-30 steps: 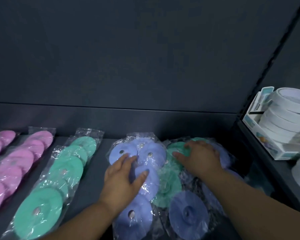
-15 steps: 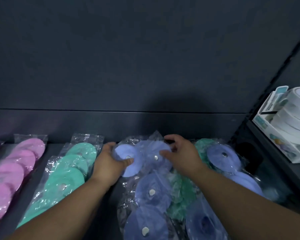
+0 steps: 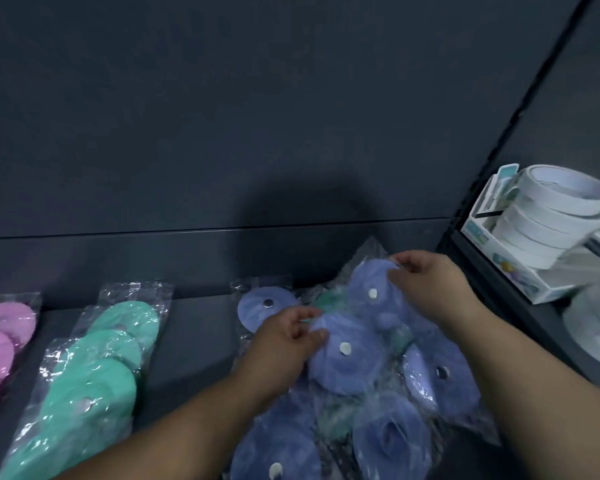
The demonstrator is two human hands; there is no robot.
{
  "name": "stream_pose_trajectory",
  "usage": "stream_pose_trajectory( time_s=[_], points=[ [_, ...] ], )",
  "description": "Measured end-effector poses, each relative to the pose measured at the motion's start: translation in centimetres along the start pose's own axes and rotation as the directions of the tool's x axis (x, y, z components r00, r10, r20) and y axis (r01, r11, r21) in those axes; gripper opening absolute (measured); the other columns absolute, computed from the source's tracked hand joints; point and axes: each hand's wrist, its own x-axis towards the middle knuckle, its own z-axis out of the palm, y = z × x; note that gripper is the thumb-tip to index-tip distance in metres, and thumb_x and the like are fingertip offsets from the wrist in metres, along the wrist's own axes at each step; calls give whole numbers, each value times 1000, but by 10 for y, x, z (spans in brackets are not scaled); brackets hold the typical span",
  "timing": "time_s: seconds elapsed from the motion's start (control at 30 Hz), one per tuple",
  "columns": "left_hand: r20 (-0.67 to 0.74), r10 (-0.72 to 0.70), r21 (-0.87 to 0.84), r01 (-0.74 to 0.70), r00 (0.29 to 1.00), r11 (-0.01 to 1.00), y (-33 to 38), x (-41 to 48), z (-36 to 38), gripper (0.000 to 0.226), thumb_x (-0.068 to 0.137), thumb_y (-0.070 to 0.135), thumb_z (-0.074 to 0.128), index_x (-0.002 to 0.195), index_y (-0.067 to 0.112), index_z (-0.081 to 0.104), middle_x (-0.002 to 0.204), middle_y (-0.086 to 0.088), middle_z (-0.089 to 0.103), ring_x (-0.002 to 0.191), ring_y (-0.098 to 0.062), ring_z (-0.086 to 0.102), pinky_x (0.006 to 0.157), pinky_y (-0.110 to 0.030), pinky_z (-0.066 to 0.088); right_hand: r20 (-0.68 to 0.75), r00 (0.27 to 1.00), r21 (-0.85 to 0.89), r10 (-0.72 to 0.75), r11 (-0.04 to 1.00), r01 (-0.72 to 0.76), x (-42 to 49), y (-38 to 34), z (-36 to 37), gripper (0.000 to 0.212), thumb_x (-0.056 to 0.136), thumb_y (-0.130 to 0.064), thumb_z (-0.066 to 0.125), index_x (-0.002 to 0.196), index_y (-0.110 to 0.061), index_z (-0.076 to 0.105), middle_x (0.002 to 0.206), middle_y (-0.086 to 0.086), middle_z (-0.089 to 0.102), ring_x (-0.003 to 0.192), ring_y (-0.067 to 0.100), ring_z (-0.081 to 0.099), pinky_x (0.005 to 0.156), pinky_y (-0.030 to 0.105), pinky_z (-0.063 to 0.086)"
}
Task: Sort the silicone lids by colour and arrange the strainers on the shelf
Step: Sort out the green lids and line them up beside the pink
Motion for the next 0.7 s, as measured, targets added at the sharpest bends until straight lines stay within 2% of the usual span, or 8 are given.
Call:
stream_pose_trajectory(
  time_s=[0.07,0.13,0.27,0.4,0.47,0.53,0.63,0.7],
  points=[
    [66,41,195,-53,997,979,-2,4,12,26,88,16,66,112,25,60,102,1,72,91,-14,68,86,-33,55,34,998,-145,47,989,-42,-4,2,-17,14,83,-19,58,78,-17,70,63,-6,67,58,9,60,58,21,44],
    [119,114,443,-155,986,883,-2,11,20,32,87,25,68,118,25,61,111,7,64,97,-6,61,87,-17,48,67,993,-304,96,950,-71,-8,4,-29,19,82,-22,55,73,-16,70,60,-7,67,61,11,63,59,22,45],
    [50,317,682,-264,947,682,-2,29,15,44,86,34,66,127,20,58,128,8,49,121,-8,46,97,-10,29,65,993,-514,100,856,-53,-14,19,-28,35,82,-34,56,116,-28,63,119,2,60,108,25,60,92,30,46],
    [119,164,770,-195,979,607,-2,46,0,92,65,70,54,143,24,38,145,1,43,132,-16,40,108,-25,31,76,984,-384,-163,906,179,-13,27,-4,44,85,-33,62,127,-22,58,135,1,52,121,19,52,102,24,36],
    [182,105,823,-210,978,528,0,48,-1,110,47,80,38,144,27,36,142,4,46,129,-15,44,105,-24,34,172,941,-427,-293,838,339,-8,26,10,45,87,-36,61,130,-21,56,139,-1,50,128,16,45,107,21,28],
    [203,77,869,-216,976,445,2,49,2,113,40,78,33,140,26,40,138,5,49,125,-14,46,104,-25,33,291,909,-489,-298,771,409,0,27,22,52,91,-42,55,139,-24,45,148,-2,40,137,16,34,113,25,21],
    [141,64,855,-154,988,494,1,49,4,106,37,75,42,132,28,46,128,6,53,119,-16,48,106,-33,34,401,902,-573,-159,725,382,9,33,32,60,93,-52,45,146,-27,31,149,2,38,139,22,30,115,42,19],
    [99,54,788,-111,994,605,0,48,4,87,43,65,65,122,31,48,113,8,57,108,-15,54,96,-30,42,407,909,-628,-95,693,353,11,36,34,60,94,-55,38,146,-26,29,148,3,39,137,24,33,115,47,17]
  ],
)
